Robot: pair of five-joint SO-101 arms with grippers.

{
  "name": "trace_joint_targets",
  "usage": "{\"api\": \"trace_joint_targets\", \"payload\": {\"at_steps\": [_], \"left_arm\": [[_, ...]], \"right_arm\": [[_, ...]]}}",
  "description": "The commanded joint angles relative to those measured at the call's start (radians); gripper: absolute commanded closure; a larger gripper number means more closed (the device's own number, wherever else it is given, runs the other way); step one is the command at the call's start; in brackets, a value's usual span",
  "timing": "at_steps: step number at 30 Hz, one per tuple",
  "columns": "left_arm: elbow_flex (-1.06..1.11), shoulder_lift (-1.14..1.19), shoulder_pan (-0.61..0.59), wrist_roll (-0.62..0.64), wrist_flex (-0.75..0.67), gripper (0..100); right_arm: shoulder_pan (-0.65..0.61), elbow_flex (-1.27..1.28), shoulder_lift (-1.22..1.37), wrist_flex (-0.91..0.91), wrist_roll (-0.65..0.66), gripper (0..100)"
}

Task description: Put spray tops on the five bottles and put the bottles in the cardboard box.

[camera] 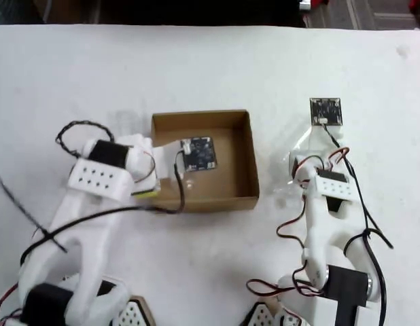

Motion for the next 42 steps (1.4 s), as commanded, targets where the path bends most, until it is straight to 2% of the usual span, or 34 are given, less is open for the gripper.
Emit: {"api": "trace_joint_targets", "payload": {"at_steps": [1,5,11,18,21,24,27,30,35,40,42], "left_arm": [[-0.127,0.062,0.008,0.021,0.052,93],[-0.203,0.067,0.007,0.054,0.092,98],[-0.212,0.064,0.008,0.064,0.094,98],[-0.502,-0.047,0.005,0.345,0.192,98],[-0.626,-0.087,-0.001,0.493,0.169,98],[-0.675,-0.088,0.008,0.652,0.094,98],[-0.667,-0.085,0.039,0.815,-0.071,98],[-0.611,-0.085,0.094,0.925,-0.255,98],[-0.427,-0.056,0.205,0.964,-0.480,98],[-0.327,0.051,0.213,0.974,-0.643,98],[-0.324,0.104,0.202,1.022,-0.672,98]], "right_arm": [[0.007,-0.037,-0.004,-0.010,-0.005,98.1],[0.007,-0.037,-0.004,-0.010,-0.005,98.1],[0.007,-0.037,-0.004,-0.010,-0.005,98.1],[0.007,-0.037,-0.004,-0.010,-0.005,98.1],[0.007,-0.037,-0.004,-0.010,-0.005,98.1],[0.007,-0.037,-0.004,-0.010,-0.005,98.1],[0.007,-0.037,-0.004,-0.010,-0.005,98.1],[0.007,-0.037,-0.004,-0.010,-0.005,98.1],[0.010,-0.037,-0.004,-0.010,-0.005,98.1],[0.010,-0.037,-0.004,-0.010,-0.005,98.1],[0.010,-0.037,-0.004,-0.012,-0.005,98.1]]}}
